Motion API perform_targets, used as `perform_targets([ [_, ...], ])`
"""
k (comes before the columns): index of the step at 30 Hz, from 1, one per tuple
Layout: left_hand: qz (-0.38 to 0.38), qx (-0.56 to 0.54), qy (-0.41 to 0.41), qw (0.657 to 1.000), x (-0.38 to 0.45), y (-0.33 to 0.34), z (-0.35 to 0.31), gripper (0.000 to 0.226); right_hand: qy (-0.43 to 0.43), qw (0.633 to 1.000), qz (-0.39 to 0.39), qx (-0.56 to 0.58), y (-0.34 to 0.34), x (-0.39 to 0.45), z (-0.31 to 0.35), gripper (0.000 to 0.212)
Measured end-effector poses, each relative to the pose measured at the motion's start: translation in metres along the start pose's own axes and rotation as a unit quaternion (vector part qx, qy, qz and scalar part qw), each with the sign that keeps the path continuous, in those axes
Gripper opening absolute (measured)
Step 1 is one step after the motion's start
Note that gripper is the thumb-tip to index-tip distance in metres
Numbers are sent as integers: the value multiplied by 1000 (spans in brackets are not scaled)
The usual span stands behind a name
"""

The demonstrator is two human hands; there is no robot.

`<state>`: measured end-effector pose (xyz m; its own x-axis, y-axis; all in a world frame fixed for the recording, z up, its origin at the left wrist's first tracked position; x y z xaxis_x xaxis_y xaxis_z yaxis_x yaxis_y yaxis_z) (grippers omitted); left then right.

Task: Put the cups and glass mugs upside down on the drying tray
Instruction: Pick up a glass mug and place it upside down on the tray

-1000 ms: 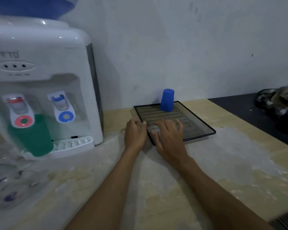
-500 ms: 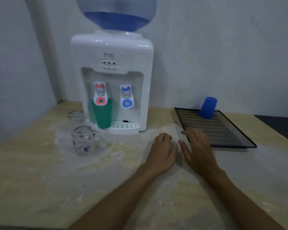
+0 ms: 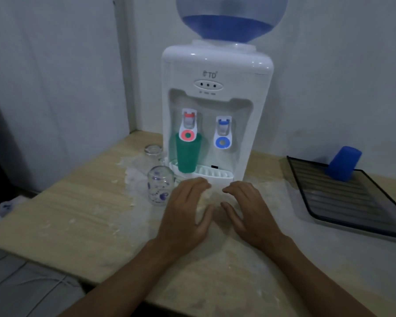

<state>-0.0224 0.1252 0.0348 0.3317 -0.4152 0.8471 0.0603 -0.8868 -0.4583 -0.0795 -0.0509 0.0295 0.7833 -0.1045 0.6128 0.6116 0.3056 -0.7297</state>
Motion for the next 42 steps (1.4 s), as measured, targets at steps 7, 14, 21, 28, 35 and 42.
perform_targets([
  [7, -185, 131, -157, 961, -5, -60, 62, 78, 24, 999, -34, 8, -3, -5, -9, 25],
  [14, -95, -38, -352, 930, -23, -35, 108, 65, 33, 998, -40, 30, -6, -9, -6, 23],
  [21, -49, -30, -354, 933, -24, -30, 112, 60, 56, 995, -62, 62, -15, -13, -13, 24],
  [28, -59, -18, -360, 931, -25, -33, 110, 58, -54, 997, 35, 35, -12, -18, -16, 28],
  [35, -112, 0, -329, 938, -19, -42, 94, 54, -9, 999, -7, 48, -36, -24, -46, 25],
  [42, -83, 78, -148, 982, 1, -29, 48, 65, 72, 989, -100, 78, -78, -20, -81, 31],
])
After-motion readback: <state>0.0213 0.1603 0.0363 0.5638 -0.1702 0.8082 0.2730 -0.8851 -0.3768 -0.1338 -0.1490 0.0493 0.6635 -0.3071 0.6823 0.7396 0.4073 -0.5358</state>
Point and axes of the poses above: each hand's wrist, its own x-axis towards the middle knuckle, its own y-axis out of the palm, z = x × y, the point moved 6 cm from there along x, towards the middle knuckle, and after that the axes turned 10 degrees about y, right-handed, at the moved point
